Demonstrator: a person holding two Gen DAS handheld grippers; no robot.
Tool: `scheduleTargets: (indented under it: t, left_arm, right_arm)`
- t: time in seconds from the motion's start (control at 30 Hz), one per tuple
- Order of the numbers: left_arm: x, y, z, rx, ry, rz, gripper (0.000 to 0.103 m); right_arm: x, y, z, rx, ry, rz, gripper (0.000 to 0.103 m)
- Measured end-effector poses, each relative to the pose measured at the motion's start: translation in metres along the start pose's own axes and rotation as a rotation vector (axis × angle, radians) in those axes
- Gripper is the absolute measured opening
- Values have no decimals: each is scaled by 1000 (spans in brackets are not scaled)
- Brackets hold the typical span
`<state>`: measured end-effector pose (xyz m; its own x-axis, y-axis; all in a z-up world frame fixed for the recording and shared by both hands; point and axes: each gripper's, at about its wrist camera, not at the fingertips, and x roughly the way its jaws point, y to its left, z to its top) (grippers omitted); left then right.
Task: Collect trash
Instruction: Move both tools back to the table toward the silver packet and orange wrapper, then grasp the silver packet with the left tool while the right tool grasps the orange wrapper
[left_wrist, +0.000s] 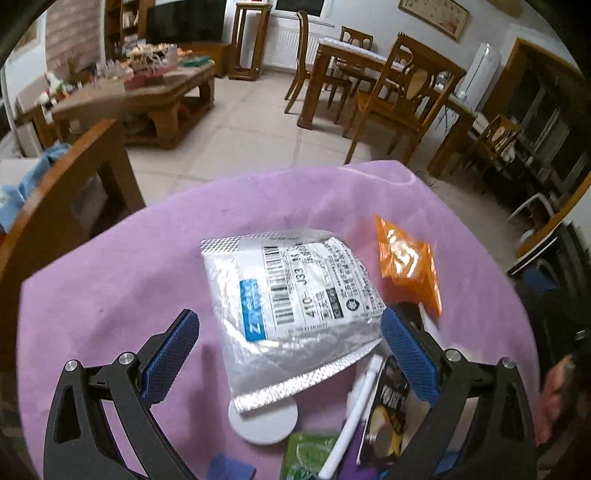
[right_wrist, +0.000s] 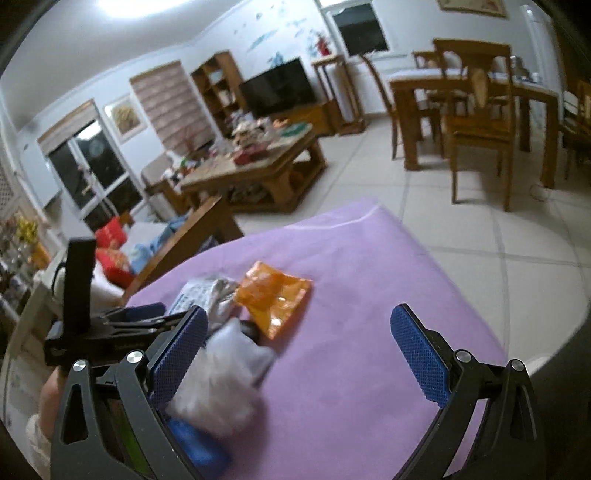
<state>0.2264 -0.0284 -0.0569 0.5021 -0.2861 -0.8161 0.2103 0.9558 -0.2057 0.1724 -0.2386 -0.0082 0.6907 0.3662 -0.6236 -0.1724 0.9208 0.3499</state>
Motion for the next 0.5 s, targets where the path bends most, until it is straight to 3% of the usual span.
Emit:
scheduleTargets:
  t: [0.07,0.13,0.23,0.3,0.4,0.43,0.47,0.5]
  left_arm:
    - [5,4,2,-17,16,-30,96]
    - [6,5,1,-6,10,-33,88]
    - [1,3,-3,3,-5,-22,70]
    - [-1,6,-4,-14,-15,-38,53]
    - [-4,13,-4,-40,-20,-73,43]
    - [-3,14,-3,-42,-21,-75,40]
    - [-4,15,-4,-41,-21,-71,27]
    - [-3,15,-4,-43,-19,-68,24]
  right_arm:
    - [22,9,6,-18,39,9,98]
    - [41,15,11,-39,73,6,98]
    - [69,29,18,-75,120,1,98]
    - [86,37,22,-103,152,-9,98]
    - [107,47,22,-139,199,-33,96]
    - [115,50,22,-151,215,-43,95]
    - [122,53,20,-160,230,-52,91]
    - [130,56,18,-170,256,-67,84]
